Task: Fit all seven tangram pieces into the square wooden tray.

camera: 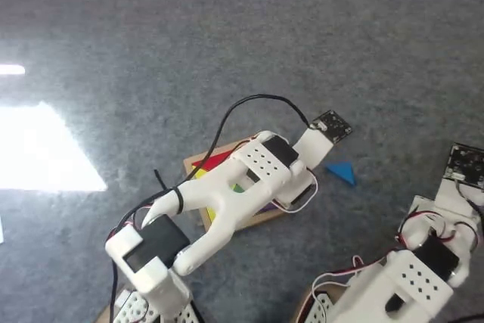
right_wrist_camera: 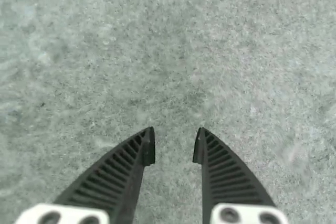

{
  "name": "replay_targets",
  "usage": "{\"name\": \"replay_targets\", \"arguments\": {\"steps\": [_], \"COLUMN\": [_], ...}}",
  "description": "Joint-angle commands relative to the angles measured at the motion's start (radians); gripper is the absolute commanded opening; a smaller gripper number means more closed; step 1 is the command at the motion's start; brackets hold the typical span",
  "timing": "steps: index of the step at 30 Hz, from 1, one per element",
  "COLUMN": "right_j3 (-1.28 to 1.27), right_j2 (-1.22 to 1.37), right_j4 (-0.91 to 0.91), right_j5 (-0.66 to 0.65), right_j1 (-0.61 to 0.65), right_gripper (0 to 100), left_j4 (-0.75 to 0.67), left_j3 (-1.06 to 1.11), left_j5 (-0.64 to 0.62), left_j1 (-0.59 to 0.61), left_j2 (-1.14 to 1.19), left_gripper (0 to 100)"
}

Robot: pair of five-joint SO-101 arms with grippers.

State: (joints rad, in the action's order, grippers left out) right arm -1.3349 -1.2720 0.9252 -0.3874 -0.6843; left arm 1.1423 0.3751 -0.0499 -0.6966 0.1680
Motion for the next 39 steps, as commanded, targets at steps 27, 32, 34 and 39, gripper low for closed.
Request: {"name": "replay_targets", "arguments": {"steps": [27, 32, 34, 39], "right_j3": [0.015, 0.015, 0.015, 0.015], "right_j2": [0.004, 0.004, 0.004, 0.004], "right_j4": [0.007, 0.007, 0.007, 0.007], "right_j5": [-0.023, -0.023, -0.023, -0.023], "right_j1": [0.008, 0.008, 0.008, 0.01], "right_gripper": [13.7, 13.7, 13.7, 13.7], "left_j4": [-0.032, -0.031, -0.031, -0.031], "left_j3": [0.117, 0.128, 0.139, 0.14], "left_j5": [-0.009, 0.009, 0.015, 0.049], "left_j1": [0.058, 0.103, 0.11, 0.086], "left_j2": [-0.166, -0.164, -0.164, -0.193], "left_gripper": [1, 1, 1, 1]}}
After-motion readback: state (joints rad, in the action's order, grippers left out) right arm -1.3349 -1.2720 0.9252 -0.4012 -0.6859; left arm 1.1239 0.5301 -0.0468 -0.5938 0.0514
